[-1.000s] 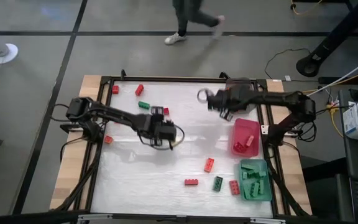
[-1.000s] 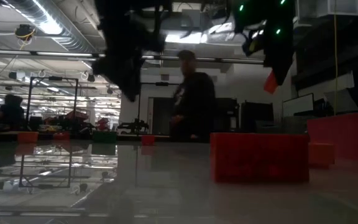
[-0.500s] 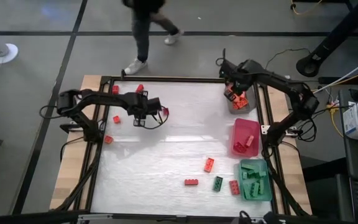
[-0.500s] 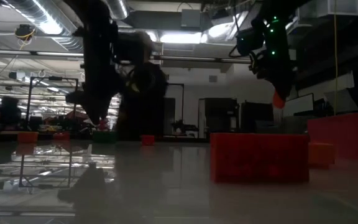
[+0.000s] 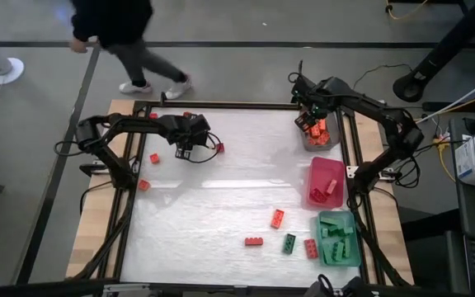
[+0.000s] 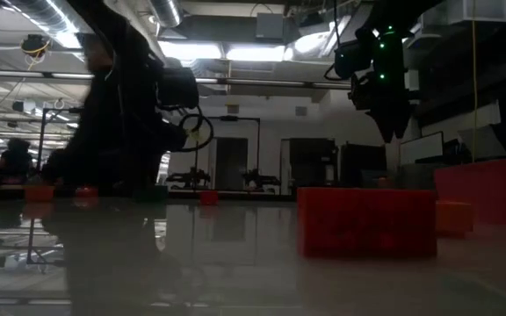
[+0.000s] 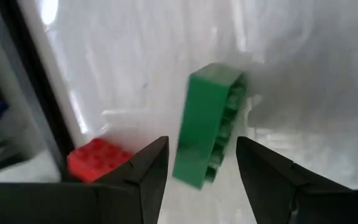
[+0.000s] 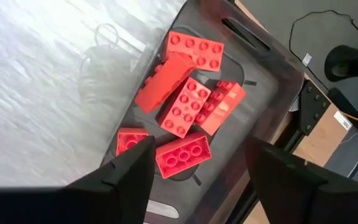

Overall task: Sort blocks
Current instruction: Put the green game piece into the blue bin

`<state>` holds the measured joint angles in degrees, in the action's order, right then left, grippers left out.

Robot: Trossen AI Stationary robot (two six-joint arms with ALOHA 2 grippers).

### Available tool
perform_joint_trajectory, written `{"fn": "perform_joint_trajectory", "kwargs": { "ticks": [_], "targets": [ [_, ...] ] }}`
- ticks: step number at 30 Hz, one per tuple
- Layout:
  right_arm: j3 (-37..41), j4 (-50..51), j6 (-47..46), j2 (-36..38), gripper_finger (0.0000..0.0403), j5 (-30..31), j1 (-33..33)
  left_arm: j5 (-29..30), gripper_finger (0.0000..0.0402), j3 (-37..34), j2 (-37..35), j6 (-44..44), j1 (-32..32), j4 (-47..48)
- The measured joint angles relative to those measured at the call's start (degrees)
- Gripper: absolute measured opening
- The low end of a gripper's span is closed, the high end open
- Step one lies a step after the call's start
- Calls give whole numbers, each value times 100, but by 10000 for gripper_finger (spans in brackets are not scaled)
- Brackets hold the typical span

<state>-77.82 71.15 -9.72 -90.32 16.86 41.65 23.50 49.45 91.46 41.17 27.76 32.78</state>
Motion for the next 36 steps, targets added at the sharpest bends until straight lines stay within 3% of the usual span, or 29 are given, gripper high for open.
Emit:
{"fn": "perform_joint_trajectory", "kwargs": {
  "ticks": [5,10,17,26,31,36],
  "targets": [
    [0,-1,-37,0,248,-2,0,-714,178,0,29,373,234,-161],
    [0,2,-122,0,248,-313,0,-860,173,0,106,362,438,-241],
    [2,-203,-130,0,248,-1466,-325,-943,82,0,111,21,459,-180],
    [2,-1325,121,0,248,-1609,-2112,-2343,74,21,47,-1195,421,-297],
    [2,-2201,123,0,248,-1594,-3239,-3551,74,-17,-147,-2039,240,-570],
    [2,-3125,127,-2,248,-1044,-4271,-4710,74,-7,-360,-2725,-291,-1285]
  ]
}}
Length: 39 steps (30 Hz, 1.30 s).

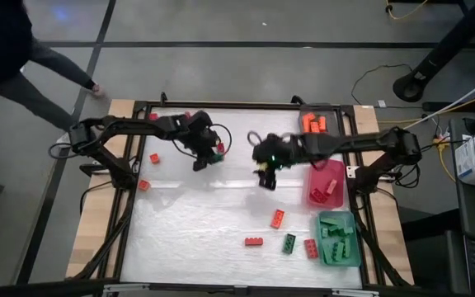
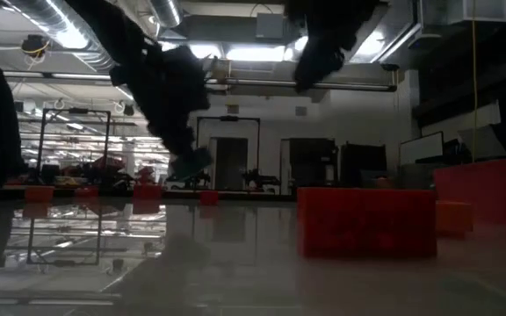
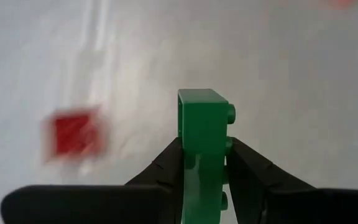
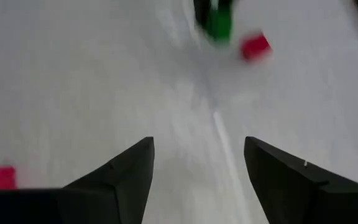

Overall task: Sort blocks
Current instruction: Put the green game piece into the blue bin

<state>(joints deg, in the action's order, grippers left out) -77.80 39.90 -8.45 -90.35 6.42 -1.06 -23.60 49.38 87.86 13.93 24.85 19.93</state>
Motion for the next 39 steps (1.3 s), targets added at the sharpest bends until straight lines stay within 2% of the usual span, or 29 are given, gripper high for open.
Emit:
{"fn": "perform_joint_trajectory", "kwargs": {
  "ticks": [2,7,12,16,21,26,32,35,39],
  "targets": [
    [0,-281,-4,0,248,312,-340,-202,74,1,-40,-201,-352,-414],
    [0,-674,-121,0,248,796,-935,-140,75,1,-43,-426,-1422,-1501],
    [0,-682,-741,0,248,826,-1251,453,75,2,-43,-439,-2370,-2662],
    [0,-684,-937,0,248,825,-1478,1273,77,3,-43,-488,-2854,-3204],
    [0,-759,-950,-40,248,806,-1758,1831,77,7,-43,-496,-3161,-3580],
    [0,-980,-953,-216,248,867,-1949,1857,78,7,-43,-621,-3305,-3795],
    [0,-1476,-920,-488,248,1383,-2032,1855,78,9,-43,-657,-3429,-3933],
    [0,-1554,-910,-518,247,1458,-2032,1854,79,9,-43,-657,-3439,-3842],
    [0,-1585,-911,-518,218,1456,-2030,1854,81,9,-43,-681,-3439,-3847]
  ]
}}
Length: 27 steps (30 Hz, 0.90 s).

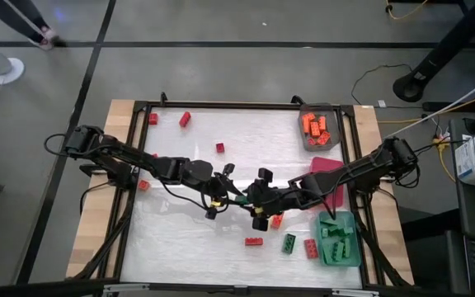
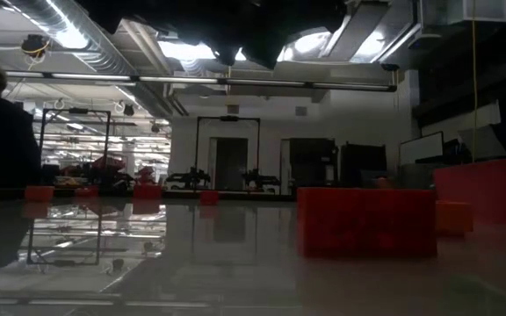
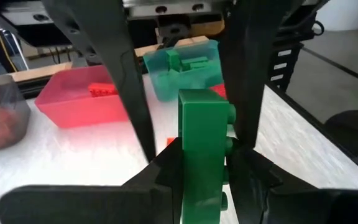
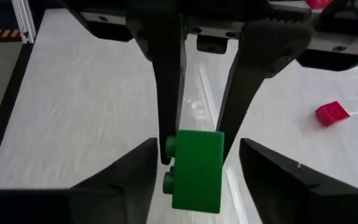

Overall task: Sort blocks
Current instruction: Put the green game piece into the blue bin

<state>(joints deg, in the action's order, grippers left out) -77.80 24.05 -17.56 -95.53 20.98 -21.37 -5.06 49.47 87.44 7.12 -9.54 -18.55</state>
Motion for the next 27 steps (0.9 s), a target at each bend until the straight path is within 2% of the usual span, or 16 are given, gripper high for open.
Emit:
{"fn": "perform_joint_trajectory", "kwargs": {
  "ticks": [9,14,19,23,27],
  "targets": [
    [0,128,-28,0,95,-57,2,39,83,-7,4,-47,11,72],
    [0,129,-66,2,94,-127,2,59,99,-7,4,-275,2,70],
    [0,143,-157,2,106,-206,6,215,145,5,4,-329,-8,249],
    [-2,235,-249,5,99,-480,11,314,181,5,4,-359,-1,498],
    [-199,1147,-710,11,95,-1000,-5,355,200,4,0,-416,3,683]
  ]
}}
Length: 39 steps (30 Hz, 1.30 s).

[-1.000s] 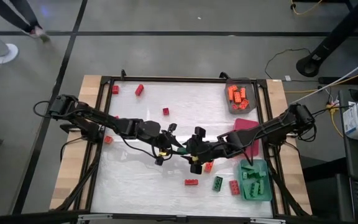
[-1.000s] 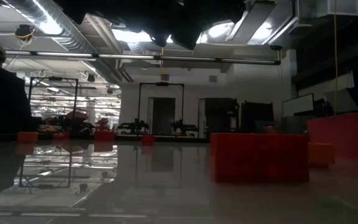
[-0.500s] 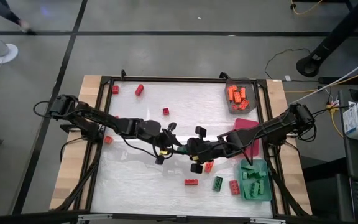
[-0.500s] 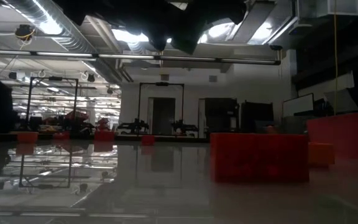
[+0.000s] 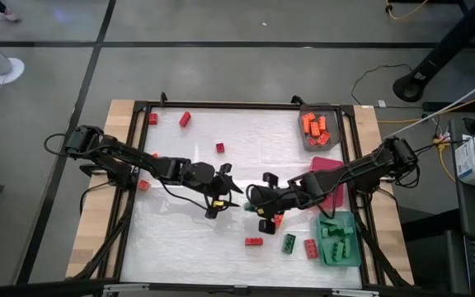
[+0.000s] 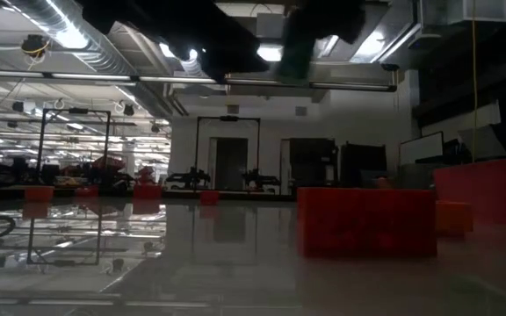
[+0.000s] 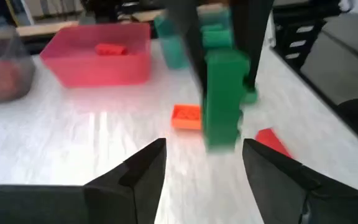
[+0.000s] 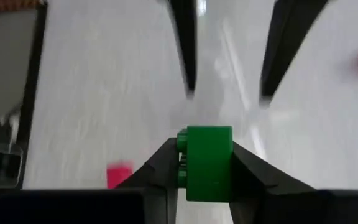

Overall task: Sort blocks
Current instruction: Put the green game piece into the blue bin

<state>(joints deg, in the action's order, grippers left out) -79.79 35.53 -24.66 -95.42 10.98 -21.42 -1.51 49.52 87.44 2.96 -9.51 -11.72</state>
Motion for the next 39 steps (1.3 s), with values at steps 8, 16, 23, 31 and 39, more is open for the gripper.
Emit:
{"fn": "perform_joint_trajectory", "kwargs": {
  "ticks": [8,16,23,31,39],
  "targets": [
    [-585,2889,-1411,11,102,-1115,-222,1,201,-2,0,-4,-1,636],
    [-584,4789,-3246,13,104,-1136,-1434,-10,200,-2,0,-245,2,566],
    [-584,4932,-4821,13,106,-868,-2568,-14,200,-2,2,-470,-121,489],
    [-584,4814,-5621,11,108,-853,-3276,-14,200,-4,71,-544,-679,32],
    [-584,4817,-6060,9,108,-903,-3374,331,200,-4,812,-739,-1344,-1438]
  ]
}}
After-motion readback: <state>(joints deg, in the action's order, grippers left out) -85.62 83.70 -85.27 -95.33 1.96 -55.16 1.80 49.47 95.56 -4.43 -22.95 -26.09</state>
